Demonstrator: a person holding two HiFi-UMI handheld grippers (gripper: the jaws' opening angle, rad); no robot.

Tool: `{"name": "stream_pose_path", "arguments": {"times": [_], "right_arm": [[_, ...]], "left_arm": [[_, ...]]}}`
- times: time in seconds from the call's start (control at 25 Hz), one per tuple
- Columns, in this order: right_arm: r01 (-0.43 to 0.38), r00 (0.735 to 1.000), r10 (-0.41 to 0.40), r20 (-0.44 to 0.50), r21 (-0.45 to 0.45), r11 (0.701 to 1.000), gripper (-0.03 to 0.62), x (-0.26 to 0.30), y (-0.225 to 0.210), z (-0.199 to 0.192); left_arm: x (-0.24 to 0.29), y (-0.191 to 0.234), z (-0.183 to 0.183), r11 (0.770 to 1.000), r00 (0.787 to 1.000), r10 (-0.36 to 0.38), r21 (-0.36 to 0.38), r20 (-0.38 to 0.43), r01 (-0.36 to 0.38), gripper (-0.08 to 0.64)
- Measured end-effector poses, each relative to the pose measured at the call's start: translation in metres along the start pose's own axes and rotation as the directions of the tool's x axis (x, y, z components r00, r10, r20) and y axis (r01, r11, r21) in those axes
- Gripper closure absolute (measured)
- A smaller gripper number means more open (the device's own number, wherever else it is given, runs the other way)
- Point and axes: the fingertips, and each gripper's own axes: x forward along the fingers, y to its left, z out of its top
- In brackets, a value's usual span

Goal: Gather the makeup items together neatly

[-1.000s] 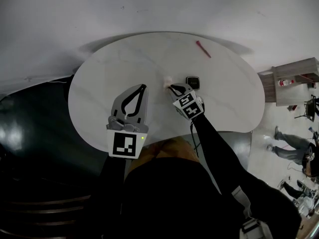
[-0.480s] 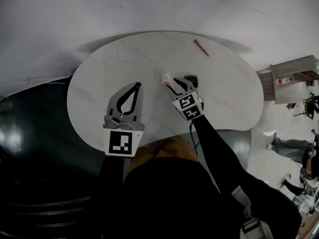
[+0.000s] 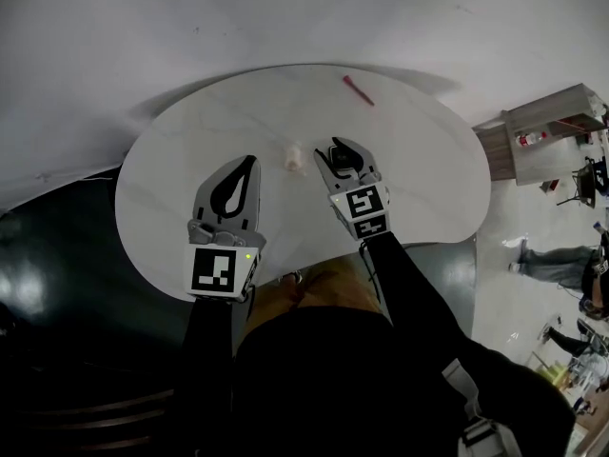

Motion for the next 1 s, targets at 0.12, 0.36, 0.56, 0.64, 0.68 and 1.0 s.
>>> {"name": "stream_pose_path", "arguments": {"times": [0.12, 0.36, 0.56, 0.64, 0.68, 1.0], "right_arm": [[0.009, 0.998, -0.009, 0.056, 0.016, 1.0, 0.416, -0.008, -0.022, 0.017], [0.009, 0.993, -0.014, 0.116, 0.045, 0.999, 0.416, -0.012, -0.073, 0.031], [-0.02, 0.992, 0.02, 0.125, 0.005, 1.0, 0.416, -0.012, -0.109, 0.033], [-0.035, 0.991, 0.034, 0.128, 0.006, 0.999, 0.416, -0.01, -0.123, 0.033], [-0.039, 0.991, 0.039, 0.13, 0.003, 0.999, 0.416, -0.01, -0.129, 0.032], [-0.059, 0.992, 0.057, 0.113, 0.012, 0.998, 0.416, -0.002, -0.163, 0.017]], "left_arm": [[0.014, -0.005, 0.004, 0.999, 1.0, -0.007, -0.038, 0.028, 0.008, 0.546], [0.051, -0.018, 0.011, 0.999, 0.999, 0.035, -0.025, 0.023, -0.034, 0.546], [0.082, -0.033, 0.011, 0.996, 0.996, 0.084, -0.027, -0.003, -0.084, 0.546], [0.092, -0.036, 0.01, 0.993, 0.994, 0.109, -0.033, -0.012, -0.109, 0.546], [0.097, -0.039, 0.01, 0.992, 0.993, 0.118, -0.035, -0.013, -0.118, 0.546], [0.125, -0.058, 0.006, 0.99, 0.99, 0.137, -0.037, -0.031, -0.138, 0.546]]}}
